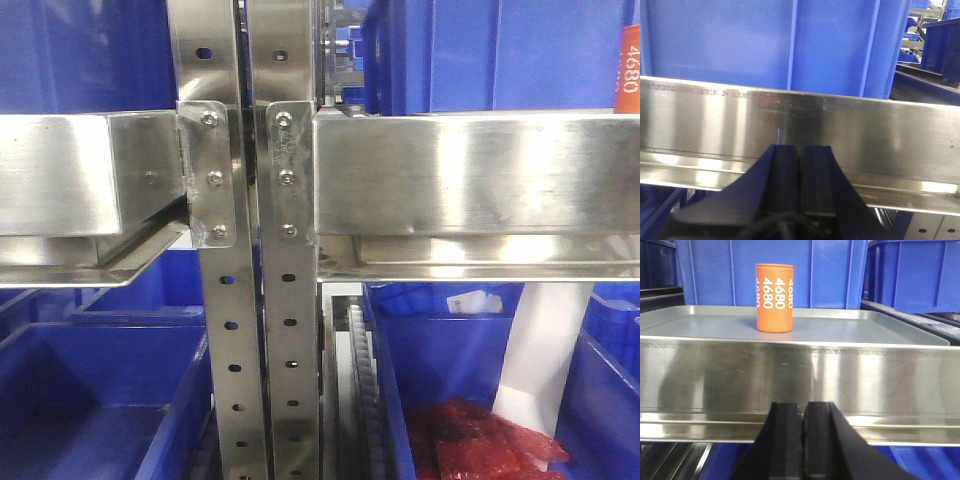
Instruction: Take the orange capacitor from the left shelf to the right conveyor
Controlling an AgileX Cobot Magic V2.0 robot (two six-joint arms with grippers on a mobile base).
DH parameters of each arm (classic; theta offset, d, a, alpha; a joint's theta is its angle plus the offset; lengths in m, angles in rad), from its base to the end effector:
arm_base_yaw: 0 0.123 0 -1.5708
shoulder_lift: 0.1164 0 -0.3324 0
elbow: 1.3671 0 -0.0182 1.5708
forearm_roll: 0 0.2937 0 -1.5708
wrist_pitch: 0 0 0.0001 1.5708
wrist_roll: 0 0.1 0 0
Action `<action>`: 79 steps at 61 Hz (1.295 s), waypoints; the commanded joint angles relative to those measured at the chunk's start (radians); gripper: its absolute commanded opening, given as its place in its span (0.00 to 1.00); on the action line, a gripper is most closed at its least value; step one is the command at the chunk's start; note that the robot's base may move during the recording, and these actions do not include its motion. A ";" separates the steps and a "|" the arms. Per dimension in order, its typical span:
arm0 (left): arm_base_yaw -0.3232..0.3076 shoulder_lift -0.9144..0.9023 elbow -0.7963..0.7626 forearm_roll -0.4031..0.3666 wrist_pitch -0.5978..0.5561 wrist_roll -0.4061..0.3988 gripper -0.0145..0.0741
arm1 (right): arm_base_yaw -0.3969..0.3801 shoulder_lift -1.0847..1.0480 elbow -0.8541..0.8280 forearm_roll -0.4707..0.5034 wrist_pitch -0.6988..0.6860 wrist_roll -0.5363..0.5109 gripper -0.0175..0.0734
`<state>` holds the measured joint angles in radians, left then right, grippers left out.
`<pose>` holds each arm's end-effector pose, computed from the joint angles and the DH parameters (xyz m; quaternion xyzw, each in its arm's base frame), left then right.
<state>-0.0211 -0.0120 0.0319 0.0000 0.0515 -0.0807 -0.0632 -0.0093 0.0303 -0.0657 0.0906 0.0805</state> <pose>0.0612 -0.0013 0.1971 -0.0209 0.7012 -0.0363 0.7118 0.0612 -0.0045 0.1936 0.0301 0.7149 -0.0189 0.6983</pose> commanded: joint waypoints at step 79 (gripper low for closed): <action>-0.003 -0.019 -0.014 0.000 -0.089 -0.001 0.05 | -0.004 -0.021 -0.114 0.001 -0.130 -0.009 0.23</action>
<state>-0.0211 -0.0120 0.0319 0.0000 0.0515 -0.0807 -0.0632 -0.0093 0.0114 -0.0657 0.0399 0.0805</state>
